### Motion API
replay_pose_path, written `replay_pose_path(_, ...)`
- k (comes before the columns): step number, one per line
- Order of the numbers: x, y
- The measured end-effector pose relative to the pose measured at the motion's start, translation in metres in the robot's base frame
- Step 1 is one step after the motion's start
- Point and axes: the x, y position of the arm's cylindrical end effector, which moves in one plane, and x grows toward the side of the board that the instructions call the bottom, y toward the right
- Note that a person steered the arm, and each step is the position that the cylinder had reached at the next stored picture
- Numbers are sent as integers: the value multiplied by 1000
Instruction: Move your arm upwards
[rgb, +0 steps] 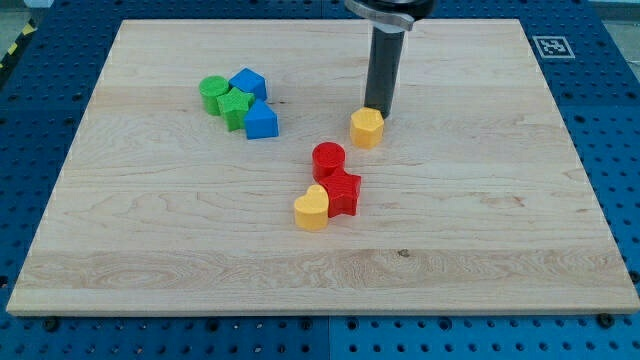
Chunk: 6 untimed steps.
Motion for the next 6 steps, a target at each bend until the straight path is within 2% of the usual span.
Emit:
replay_pose_path(2,60,-32)
replay_pose_path(4,14,-32)
replay_pose_path(6,4,-35)
